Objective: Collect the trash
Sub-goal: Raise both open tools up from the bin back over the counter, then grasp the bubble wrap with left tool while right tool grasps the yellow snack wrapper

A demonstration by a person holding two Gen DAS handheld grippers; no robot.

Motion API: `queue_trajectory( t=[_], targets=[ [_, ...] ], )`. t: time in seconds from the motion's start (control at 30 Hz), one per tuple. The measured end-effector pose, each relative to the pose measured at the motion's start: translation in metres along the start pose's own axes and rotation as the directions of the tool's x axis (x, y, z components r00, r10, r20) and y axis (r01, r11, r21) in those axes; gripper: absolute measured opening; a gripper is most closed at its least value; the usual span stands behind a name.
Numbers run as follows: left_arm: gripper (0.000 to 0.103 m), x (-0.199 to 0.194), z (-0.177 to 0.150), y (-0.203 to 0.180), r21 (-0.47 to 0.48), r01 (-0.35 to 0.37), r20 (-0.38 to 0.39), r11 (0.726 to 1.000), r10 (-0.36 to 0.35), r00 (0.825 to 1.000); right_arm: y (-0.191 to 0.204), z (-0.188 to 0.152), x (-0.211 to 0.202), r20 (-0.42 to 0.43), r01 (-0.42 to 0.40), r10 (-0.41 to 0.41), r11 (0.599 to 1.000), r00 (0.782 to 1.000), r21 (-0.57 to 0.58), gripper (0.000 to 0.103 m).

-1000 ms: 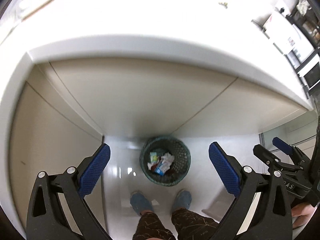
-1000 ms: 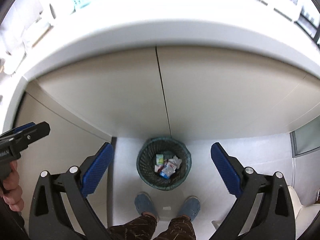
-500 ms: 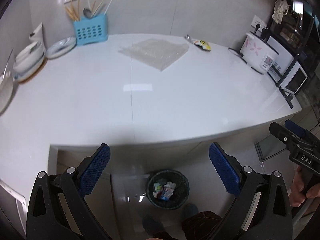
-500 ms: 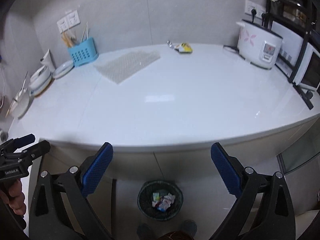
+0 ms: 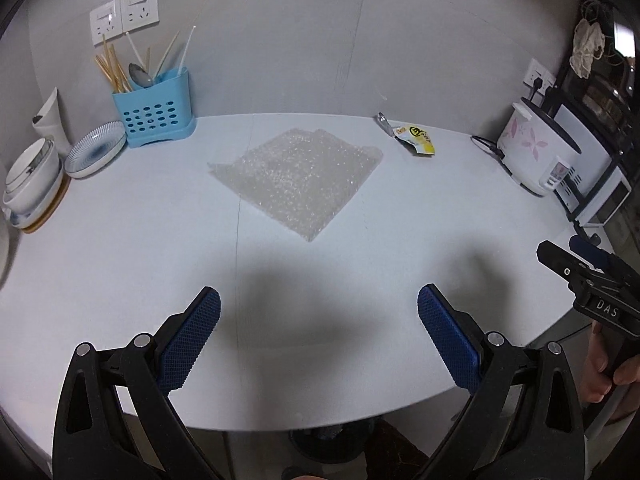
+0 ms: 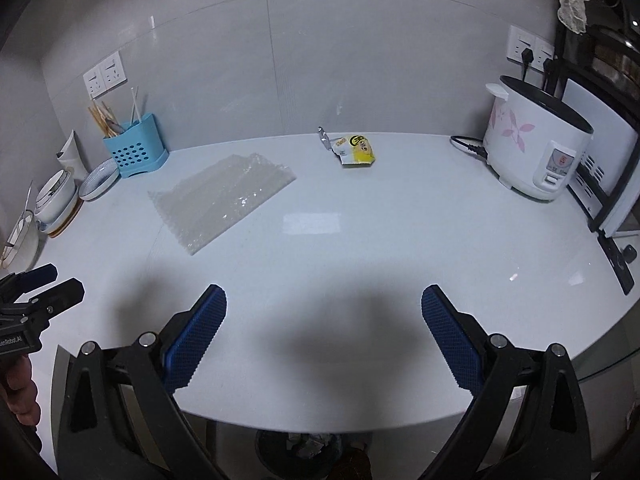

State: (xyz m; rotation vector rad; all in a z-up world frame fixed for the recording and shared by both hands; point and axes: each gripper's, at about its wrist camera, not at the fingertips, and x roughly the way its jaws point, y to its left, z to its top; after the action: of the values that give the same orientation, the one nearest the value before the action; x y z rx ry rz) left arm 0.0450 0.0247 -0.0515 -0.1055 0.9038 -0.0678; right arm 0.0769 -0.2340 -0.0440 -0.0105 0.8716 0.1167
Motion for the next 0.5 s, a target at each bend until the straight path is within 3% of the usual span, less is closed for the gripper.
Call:
queue_trajectory(
  t=[0.2,0.5],
  targets=[
    [0.097,0.060,0.042,-0.016,-0.013,-0.022,-0.040,1.000,0.021,0.999,-0.036,0.059,0.072,-0.053,-0.026,0.025,1.000,0.998,-0.007,0.094],
    [0.097,0.135,0.088,-0.031,-0.037,-0.071,-0.105,0.997,0.067,0.992,-0.060,0.142,0.178,-0.132,-0.049,0.040,0.997,0.990,-0.067,0.094]
  ],
)
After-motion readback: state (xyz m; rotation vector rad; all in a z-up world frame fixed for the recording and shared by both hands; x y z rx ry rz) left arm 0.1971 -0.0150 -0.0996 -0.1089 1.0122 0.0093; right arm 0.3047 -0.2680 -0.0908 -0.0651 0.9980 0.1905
